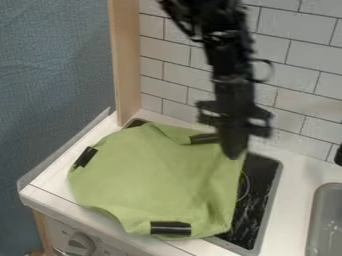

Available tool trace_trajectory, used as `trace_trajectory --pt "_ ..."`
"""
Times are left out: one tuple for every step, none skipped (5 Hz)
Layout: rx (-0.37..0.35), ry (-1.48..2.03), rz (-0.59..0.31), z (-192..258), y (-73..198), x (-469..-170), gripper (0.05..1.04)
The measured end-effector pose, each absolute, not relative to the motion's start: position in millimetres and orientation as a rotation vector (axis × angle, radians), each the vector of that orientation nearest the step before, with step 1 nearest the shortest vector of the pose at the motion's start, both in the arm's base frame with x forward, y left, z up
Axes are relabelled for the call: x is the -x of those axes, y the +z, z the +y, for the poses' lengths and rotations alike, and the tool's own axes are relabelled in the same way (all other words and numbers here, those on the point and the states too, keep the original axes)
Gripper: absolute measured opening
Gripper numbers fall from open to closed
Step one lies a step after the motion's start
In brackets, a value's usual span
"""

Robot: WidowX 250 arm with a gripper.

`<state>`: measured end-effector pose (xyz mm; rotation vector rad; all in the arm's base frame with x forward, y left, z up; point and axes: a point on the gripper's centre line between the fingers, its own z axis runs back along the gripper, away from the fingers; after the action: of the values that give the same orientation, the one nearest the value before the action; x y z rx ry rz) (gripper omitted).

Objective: Fold the cloth from right to left

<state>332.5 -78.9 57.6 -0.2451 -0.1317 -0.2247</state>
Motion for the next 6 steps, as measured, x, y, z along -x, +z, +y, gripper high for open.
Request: trace_trajectory --pt "0.263 -0.21 -0.085 -56 51 -321 0.051" --pt "0.258 -0.226 -0.089 -36 50 -321 0.051" --pt "0.252 -0.263 -0.043 -18 33 -317 0.051" --pt "0.25 -0.295 0.004 -8 14 -314 0.051" --pt "0.257 -0.328 0.045 -7 -2 -311 0.075" --pt "0.262 -0.311 0.063 -1 -8 -309 0.229"
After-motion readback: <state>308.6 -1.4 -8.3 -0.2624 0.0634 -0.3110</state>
